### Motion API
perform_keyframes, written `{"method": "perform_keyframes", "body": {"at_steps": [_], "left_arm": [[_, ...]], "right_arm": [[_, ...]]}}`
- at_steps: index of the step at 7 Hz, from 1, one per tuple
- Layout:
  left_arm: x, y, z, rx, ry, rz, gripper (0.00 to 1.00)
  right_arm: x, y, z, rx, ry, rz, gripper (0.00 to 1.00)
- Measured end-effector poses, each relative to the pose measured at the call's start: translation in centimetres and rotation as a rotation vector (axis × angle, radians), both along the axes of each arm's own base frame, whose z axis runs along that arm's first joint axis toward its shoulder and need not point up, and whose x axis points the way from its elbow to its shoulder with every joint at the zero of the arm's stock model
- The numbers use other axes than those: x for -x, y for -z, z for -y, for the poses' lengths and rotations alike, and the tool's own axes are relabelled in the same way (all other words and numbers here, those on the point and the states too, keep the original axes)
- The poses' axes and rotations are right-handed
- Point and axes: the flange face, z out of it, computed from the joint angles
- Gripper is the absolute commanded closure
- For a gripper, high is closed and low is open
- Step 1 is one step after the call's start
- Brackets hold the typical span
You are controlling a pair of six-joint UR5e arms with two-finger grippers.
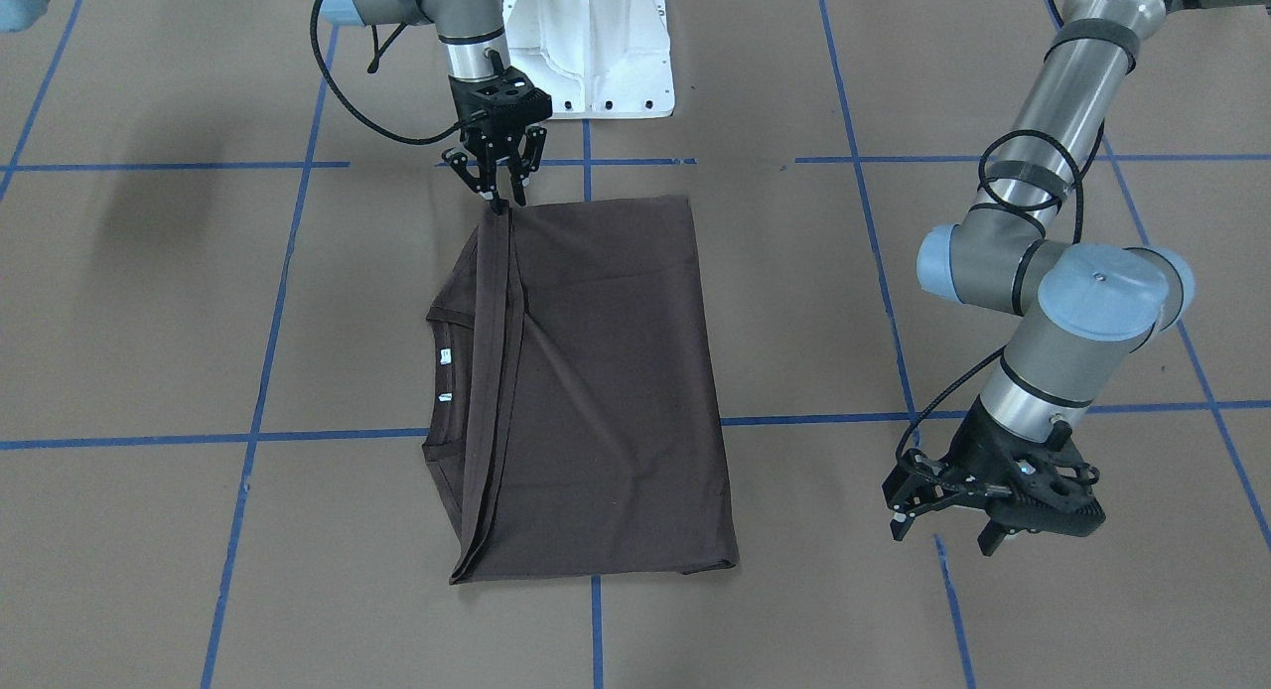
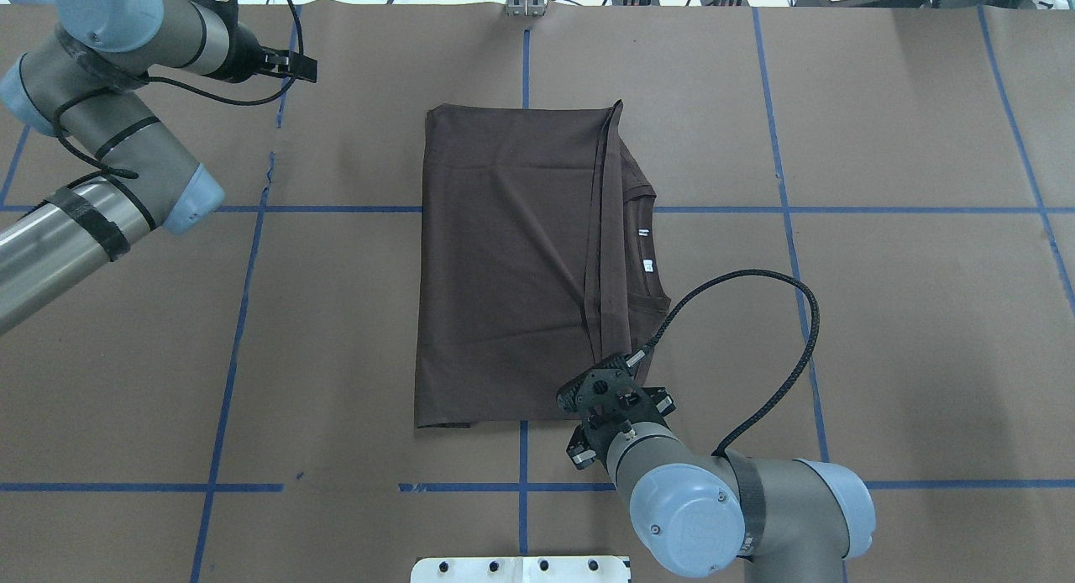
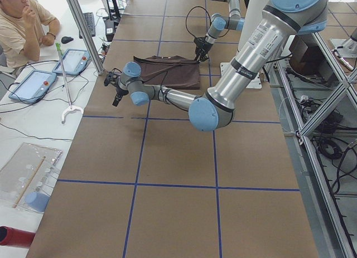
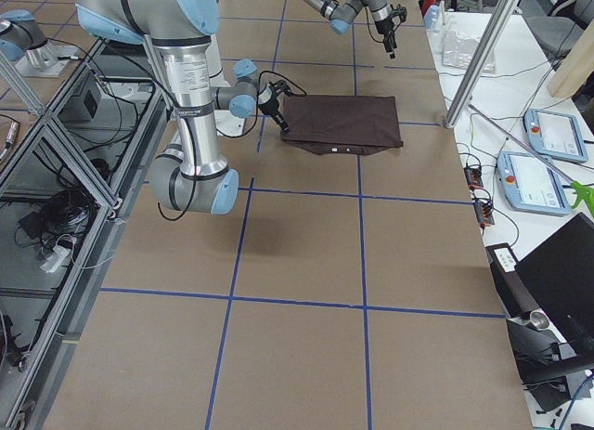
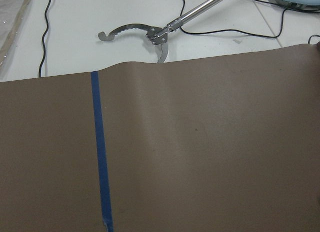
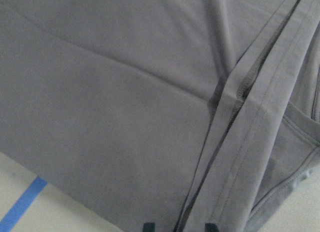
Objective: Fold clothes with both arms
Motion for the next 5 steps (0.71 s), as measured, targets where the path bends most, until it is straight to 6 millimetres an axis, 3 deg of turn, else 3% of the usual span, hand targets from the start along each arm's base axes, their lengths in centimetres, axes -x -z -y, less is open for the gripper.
{"method": "perform_keyframes", "body": {"at_steps": [1, 5], "left_arm": [[-0.1, 0.0, -0.1, 0.001, -0.002, 0.0, 0.0], [-0.5, 0.0, -0.3, -0.001, -0.007, 0.0, 0.0]], "right_arm": [[-0.1, -0.1, 0.0, 0.0, -0.001, -0.002, 1.0], [-1.2, 0.1, 0.9, 0.001, -0.031, 0.01, 1.0]]}}
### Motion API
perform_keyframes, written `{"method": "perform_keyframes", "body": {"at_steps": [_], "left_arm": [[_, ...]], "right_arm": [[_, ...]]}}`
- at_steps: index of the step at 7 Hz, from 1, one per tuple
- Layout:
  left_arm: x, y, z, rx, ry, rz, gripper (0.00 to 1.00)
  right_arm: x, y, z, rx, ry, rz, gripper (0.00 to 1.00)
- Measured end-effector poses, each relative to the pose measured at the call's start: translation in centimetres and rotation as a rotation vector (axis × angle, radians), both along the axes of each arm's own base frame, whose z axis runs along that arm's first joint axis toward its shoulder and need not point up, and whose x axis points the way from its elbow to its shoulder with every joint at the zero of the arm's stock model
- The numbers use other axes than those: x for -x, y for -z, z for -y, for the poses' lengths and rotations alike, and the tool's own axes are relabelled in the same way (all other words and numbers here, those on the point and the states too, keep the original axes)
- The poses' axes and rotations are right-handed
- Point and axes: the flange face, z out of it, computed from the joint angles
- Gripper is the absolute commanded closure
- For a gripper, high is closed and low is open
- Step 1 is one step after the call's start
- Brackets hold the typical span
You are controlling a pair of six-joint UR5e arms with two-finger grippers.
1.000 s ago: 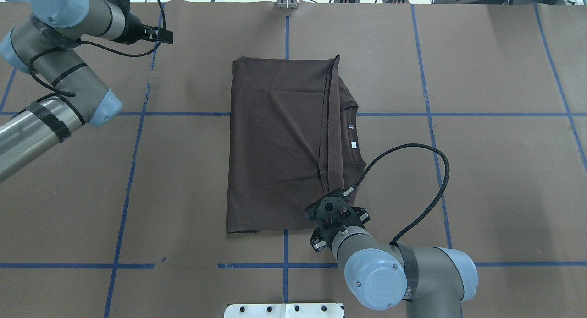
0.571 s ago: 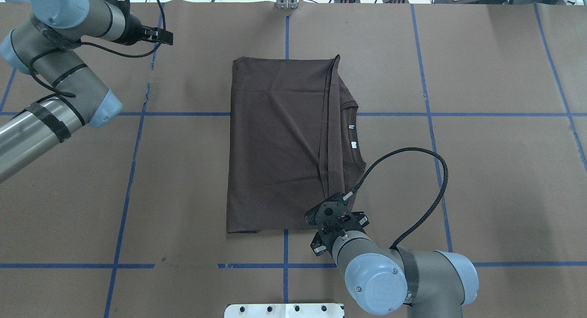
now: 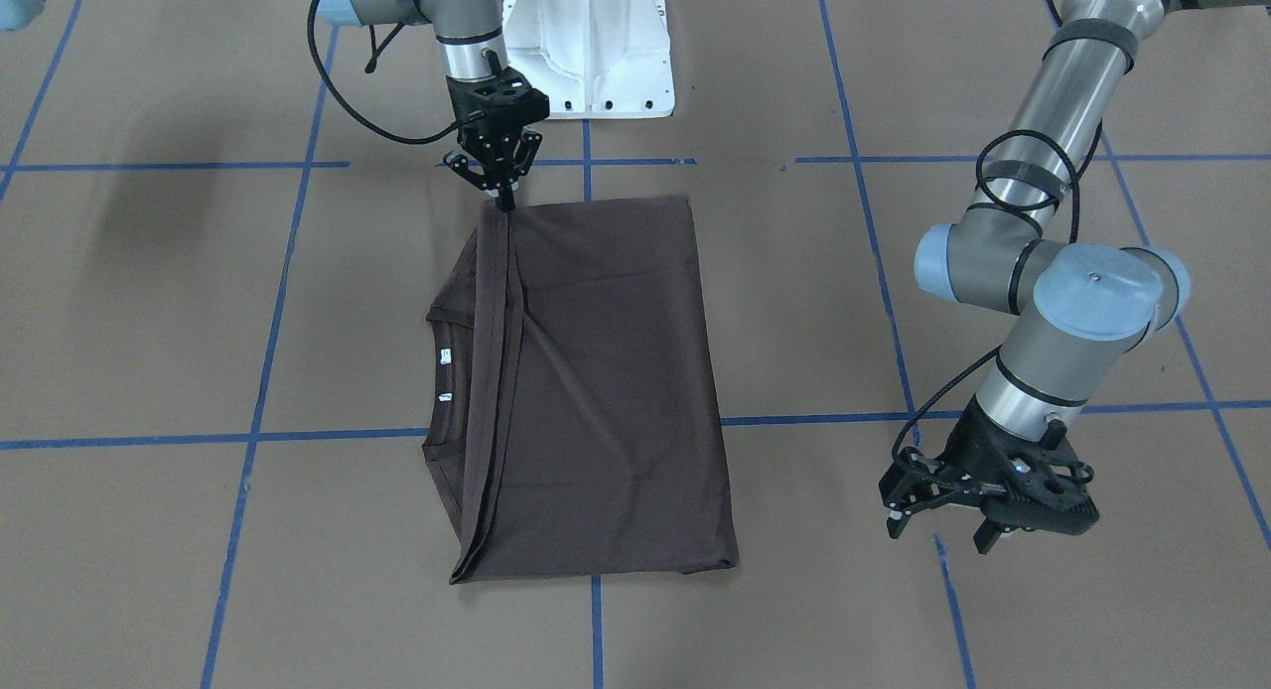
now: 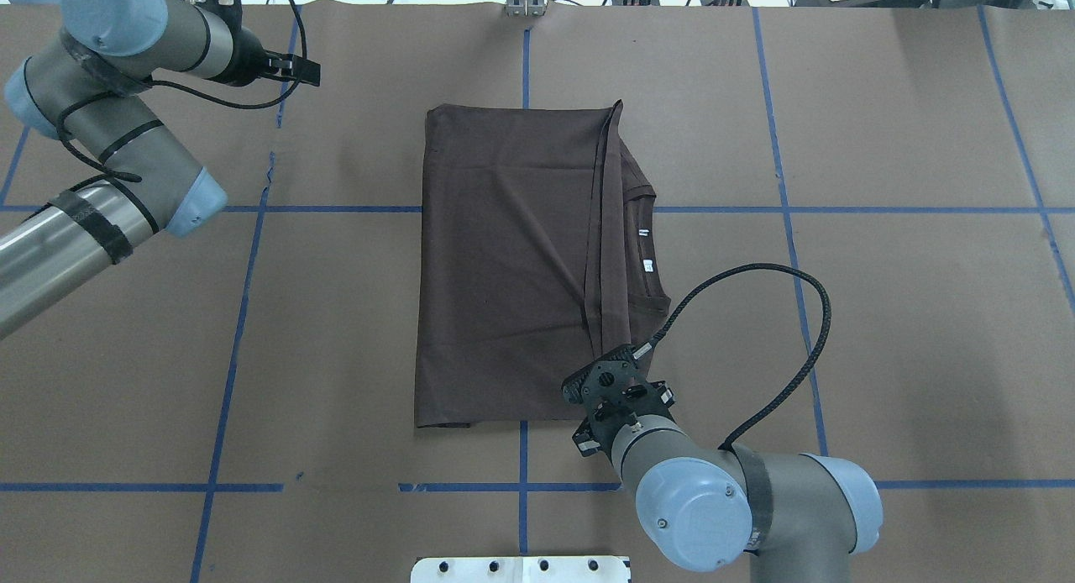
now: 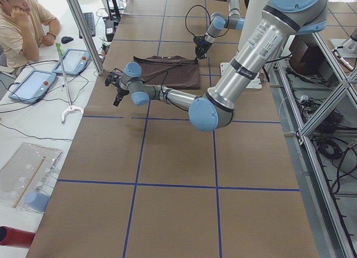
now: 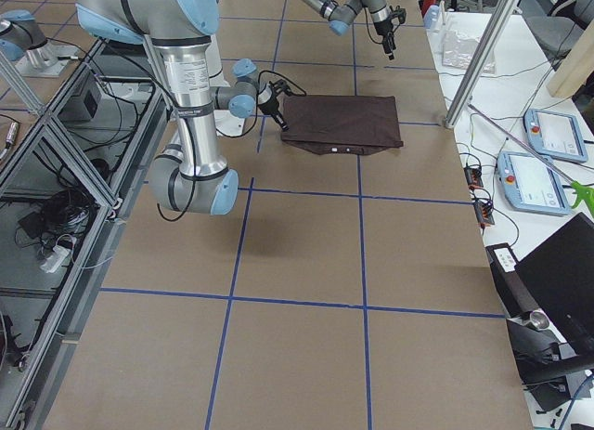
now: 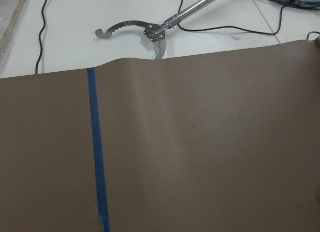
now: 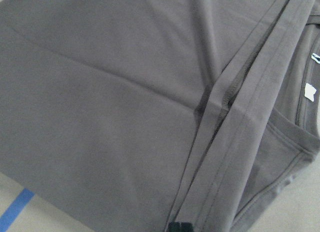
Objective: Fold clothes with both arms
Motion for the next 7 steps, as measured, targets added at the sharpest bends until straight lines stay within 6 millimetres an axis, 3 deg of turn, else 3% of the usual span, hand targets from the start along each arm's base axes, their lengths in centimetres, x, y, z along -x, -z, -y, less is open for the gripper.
{"method": "perform_keyframes", "body": {"at_steps": [1, 3, 4, 5, 7], "left_arm": [[0.0, 0.0, 0.0, 0.0, 0.0, 0.0, 0.0], [-0.1, -0.1, -0.1, 0.001, -0.001, 0.0, 0.0], [-0.2, -0.1, -0.1, 0.001, -0.003, 0.001, 0.0], [-0.2, -0.1, -0.2, 0.002, -0.003, 0.001, 0.0], [-0.2, -0.1, -0.2, 0.002, -0.003, 0.0, 0.0]], "right_arm": [[-1.5, -1.0, 0.2, 0.006, -0.011, -0.007, 1.0], [-5.0, -5.1, -0.3, 0.083, -0.079, -0.022, 1.0], [-5.7, -6.6, -0.8, 0.135, -0.125, -0.012, 0.82], [-5.8, -7.2, -1.2, 0.17, -0.154, 0.0, 0.01], [-5.7, -6.5, -1.8, 0.209, -0.177, 0.044, 0.0]]}}
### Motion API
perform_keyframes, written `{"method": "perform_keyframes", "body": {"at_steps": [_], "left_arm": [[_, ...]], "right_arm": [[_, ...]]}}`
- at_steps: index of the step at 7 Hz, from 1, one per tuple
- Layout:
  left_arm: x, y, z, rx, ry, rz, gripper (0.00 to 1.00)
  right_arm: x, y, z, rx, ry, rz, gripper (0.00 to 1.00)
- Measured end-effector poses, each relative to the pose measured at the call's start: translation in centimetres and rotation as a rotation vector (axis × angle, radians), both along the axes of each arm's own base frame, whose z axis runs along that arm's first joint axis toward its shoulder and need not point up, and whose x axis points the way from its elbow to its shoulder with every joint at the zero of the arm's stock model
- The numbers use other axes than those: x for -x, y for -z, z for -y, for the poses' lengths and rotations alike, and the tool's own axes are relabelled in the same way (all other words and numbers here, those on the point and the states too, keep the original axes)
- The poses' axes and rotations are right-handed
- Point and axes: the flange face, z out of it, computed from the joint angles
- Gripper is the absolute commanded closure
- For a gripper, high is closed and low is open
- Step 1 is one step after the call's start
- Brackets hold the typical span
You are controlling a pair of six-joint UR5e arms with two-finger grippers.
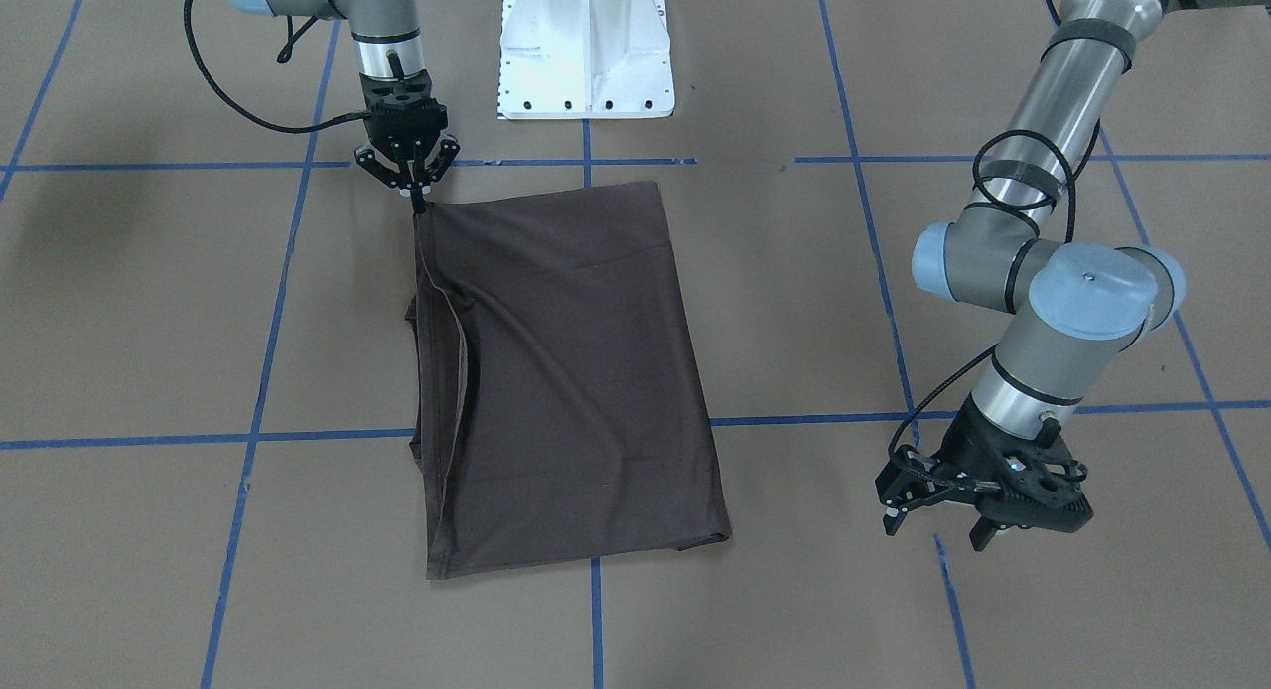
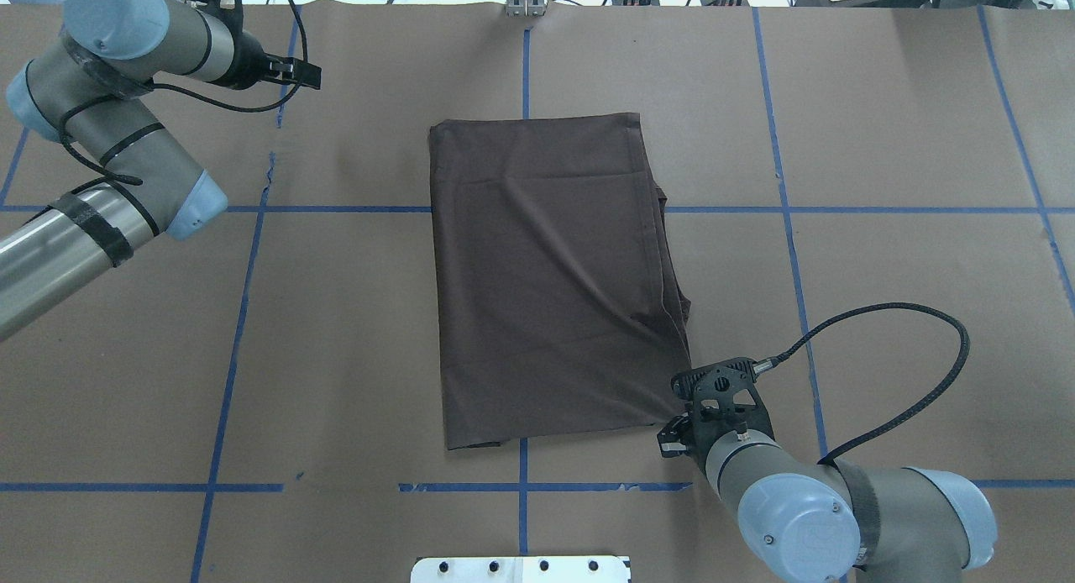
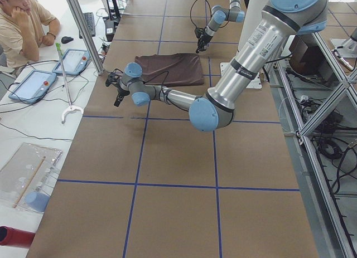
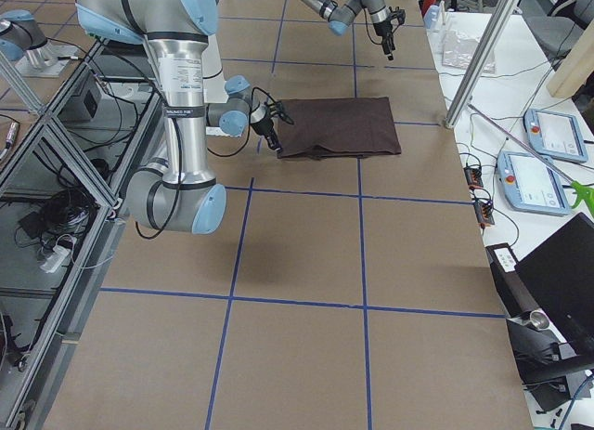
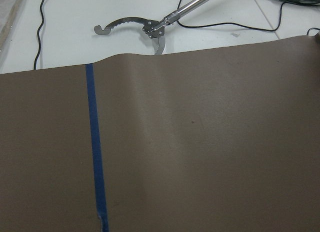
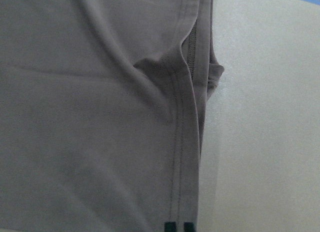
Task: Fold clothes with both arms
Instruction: 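Move the left gripper to the shirt's near corner while the right gripper holds the side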
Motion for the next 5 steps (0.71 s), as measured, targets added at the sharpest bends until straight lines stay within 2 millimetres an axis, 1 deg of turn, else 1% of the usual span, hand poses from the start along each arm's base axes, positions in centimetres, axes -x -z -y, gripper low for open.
{"method": "perform_keyframes", "body": {"at_steps": [1, 2, 3, 4, 5], "left_arm": [[0.0, 0.3, -0.1, -0.002, 0.0, -0.005, 0.0], [-0.4, 1.2, -0.5, -0.003, -0.003, -0.021, 0.0], [-1.5, 2.6, -2.0, 0.004, -0.011, -0.055, 0.0], [-3.0, 4.0, -5.2, 0.027, -0.019, -0.117, 0.0], [-4.6, 5.4, -10.2, 0.077, -0.03, -0.206, 0.0]], "right_arm": [[-0.6, 1.3, 0.3, 0.015, 0.003, 0.058, 0.0], [-1.8, 2.6, 1.5, 0.043, 0.008, 0.139, 0.0], [-3.5, 3.5, 3.5, 0.079, 0.014, 0.214, 0.0], [-5.3, 4.3, 5.7, 0.113, 0.003, 0.272, 0.0], [-6.9, 4.9, 7.3, 0.148, -0.019, 0.33, 0.0]]}}
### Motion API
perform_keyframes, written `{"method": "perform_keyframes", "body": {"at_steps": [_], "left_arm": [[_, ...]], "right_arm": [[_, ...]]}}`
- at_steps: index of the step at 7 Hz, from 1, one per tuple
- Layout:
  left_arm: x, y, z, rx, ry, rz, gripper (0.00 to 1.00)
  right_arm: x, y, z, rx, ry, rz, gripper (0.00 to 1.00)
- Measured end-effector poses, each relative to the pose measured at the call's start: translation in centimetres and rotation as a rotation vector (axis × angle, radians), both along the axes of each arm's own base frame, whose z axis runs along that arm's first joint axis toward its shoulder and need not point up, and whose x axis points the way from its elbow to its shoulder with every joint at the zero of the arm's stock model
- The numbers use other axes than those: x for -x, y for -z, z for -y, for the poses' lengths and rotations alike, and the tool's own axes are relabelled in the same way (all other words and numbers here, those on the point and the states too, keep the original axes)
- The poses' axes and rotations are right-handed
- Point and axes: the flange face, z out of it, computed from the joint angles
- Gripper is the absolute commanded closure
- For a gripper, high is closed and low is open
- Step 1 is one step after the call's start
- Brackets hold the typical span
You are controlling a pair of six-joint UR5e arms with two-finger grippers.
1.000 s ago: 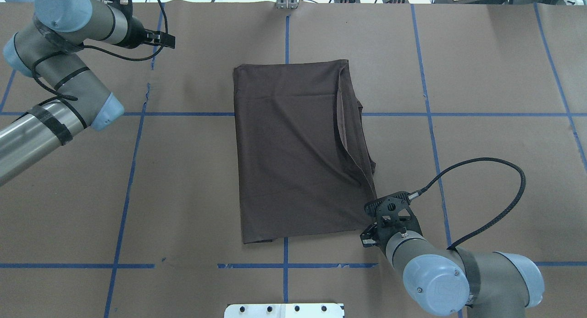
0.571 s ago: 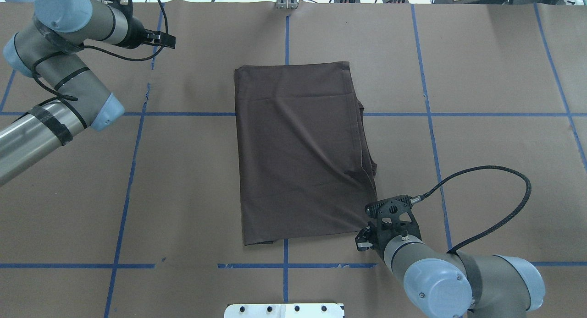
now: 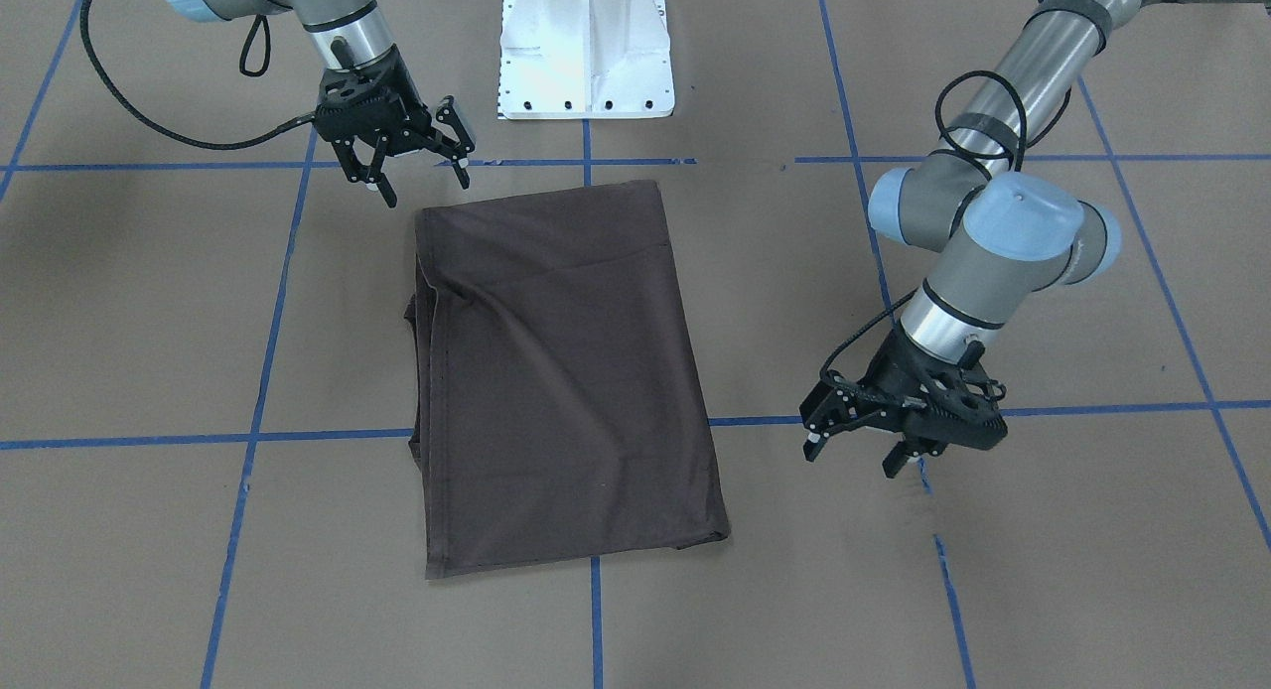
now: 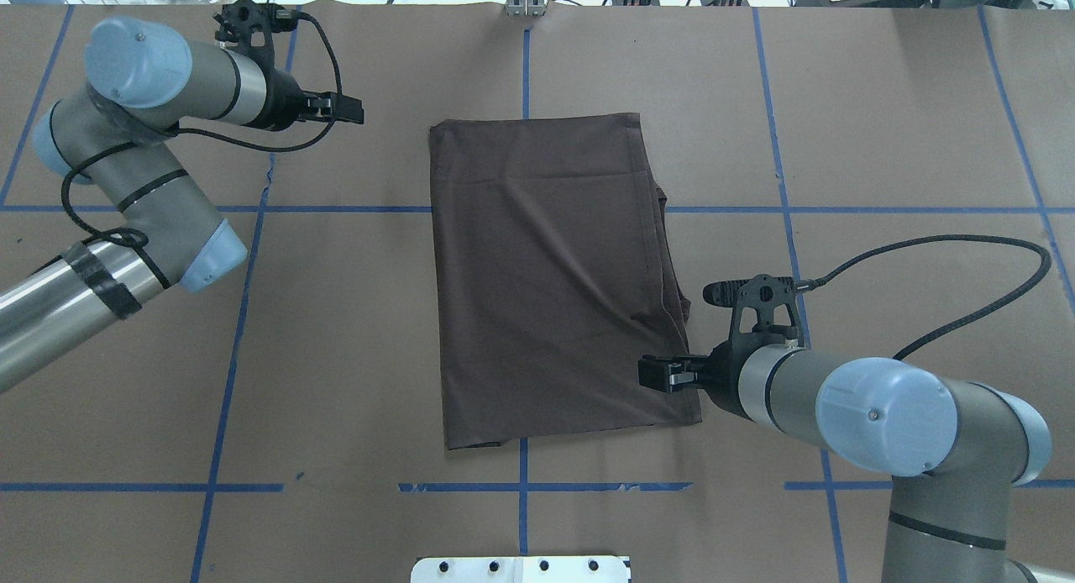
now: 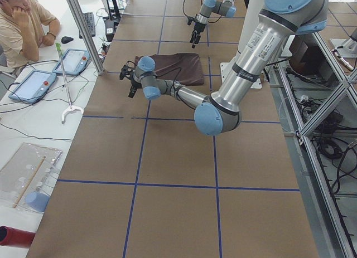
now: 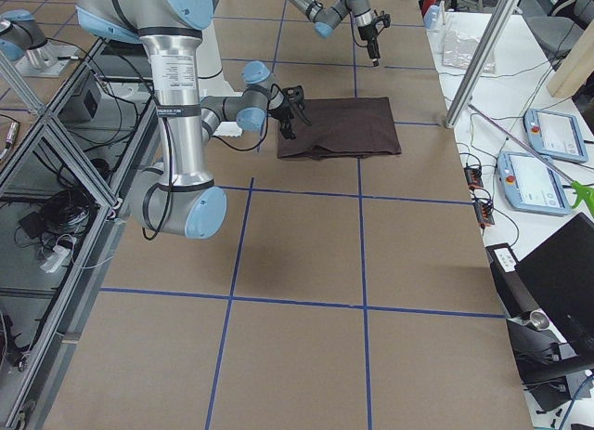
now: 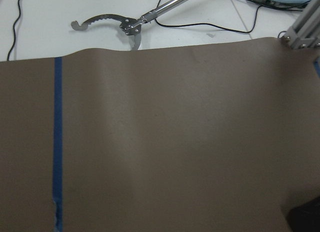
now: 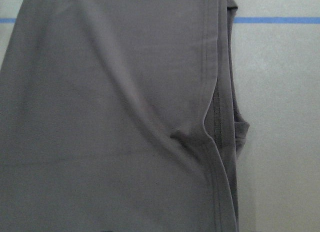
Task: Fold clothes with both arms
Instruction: 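Move the left gripper to the shirt's near corner while the right gripper holds the side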
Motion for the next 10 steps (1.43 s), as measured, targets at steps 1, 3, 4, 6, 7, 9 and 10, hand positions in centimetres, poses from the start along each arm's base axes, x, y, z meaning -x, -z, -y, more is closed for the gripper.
{"method": "perform_keyframes", "body": {"at_steps": [1, 3, 4, 6, 7, 9, 10], "left_arm": [[-1.6, 1.4, -6.2, 0.065, -0.02, -0.093, 0.0], [-3.9, 3.9, -17.5, 0.195, -0.034, -0.209, 0.02], [-5.6, 5.2, -22.3, 0.279, -0.025, -0.227, 0.22], [-10.7, 6.1, -30.5, 0.461, 0.029, -0.249, 0.37], [-12.9, 6.1, -32.8, 0.52, 0.048, -0.244, 0.37], [-15.7, 6.0, -33.9, 0.566, 0.073, -0.224, 0.37], [-16.1, 6.0, -34.0, 0.57, 0.075, -0.22, 0.37]], "right_arm": [[-1.0, 0.5, 0.9, 0.033, -0.022, 0.052, 0.0], [-2.0, 0.9, 2.0, 0.069, -0.06, 0.094, 0.0], [-2.1, 0.9, 2.3, 0.077, -0.07, 0.099, 0.0], [-2.2, 0.8, 2.4, 0.089, -0.08, 0.102, 0.0], [-2.2, 0.7, 2.5, 0.092, -0.082, 0.103, 0.0], [-2.2, 0.7, 2.5, 0.096, -0.086, 0.102, 0.0], [-2.2, 0.7, 2.5, 0.096, -0.087, 0.103, 0.0]]}}
